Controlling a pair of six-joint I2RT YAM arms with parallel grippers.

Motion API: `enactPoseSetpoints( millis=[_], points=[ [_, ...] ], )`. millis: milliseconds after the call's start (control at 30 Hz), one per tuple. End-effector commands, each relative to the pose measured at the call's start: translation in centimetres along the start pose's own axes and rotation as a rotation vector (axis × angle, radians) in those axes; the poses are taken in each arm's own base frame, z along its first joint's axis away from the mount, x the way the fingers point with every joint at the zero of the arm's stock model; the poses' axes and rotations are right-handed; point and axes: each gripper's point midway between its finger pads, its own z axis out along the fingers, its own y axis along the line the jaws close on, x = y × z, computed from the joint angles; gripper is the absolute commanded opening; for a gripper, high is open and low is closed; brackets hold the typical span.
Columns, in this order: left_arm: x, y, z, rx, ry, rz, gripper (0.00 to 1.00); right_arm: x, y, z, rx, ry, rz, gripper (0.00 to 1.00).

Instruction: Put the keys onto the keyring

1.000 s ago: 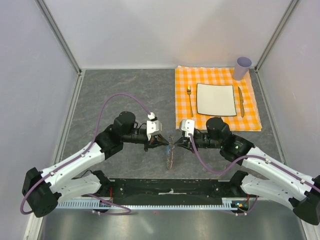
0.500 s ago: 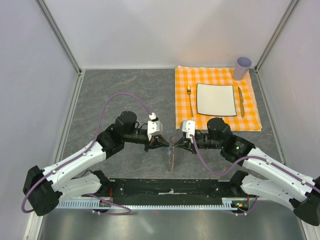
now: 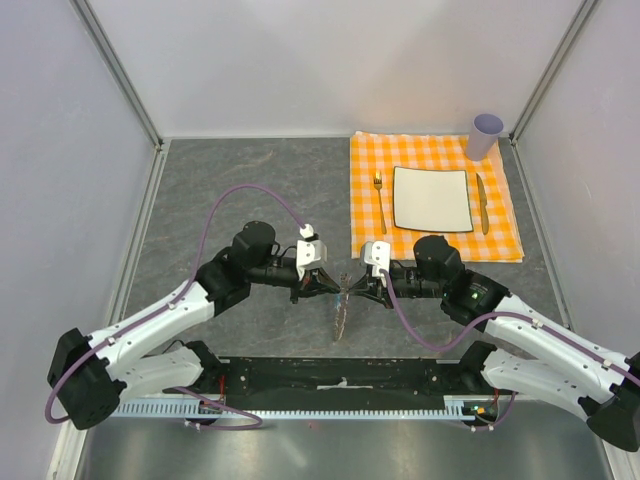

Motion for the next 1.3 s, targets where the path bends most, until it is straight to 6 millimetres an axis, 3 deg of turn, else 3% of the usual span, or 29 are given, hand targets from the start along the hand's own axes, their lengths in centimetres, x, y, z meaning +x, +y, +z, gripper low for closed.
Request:
enactPoseSetpoints(
  millis=[0,367,733,1267],
  points=[
    [-2.0,0.1,0.4,0.020,-0.054,0.022,0.02,-2.0,0.5,0.2,-0.036,-0.077,-0.049,0.00],
    [-2.0,1.1,0.1,-0.047,-0.030,-0.005,0.02,-1.6,0.6,0.4,-0.048,-0.061,-0.038,0.00],
    [-3.5,1.7,-0.4,-0.119,-0.072,-0.105,0.02,-1.1,0.7,0.7,-0.062,-0.039,-0.033,0.00],
    [-6.8,1.5,-1.2,-0.167,-0.271,-0.211,0.02,-0.8,0.5,0.8,-0.041,-0.022,-0.035,0.00]
  ],
)
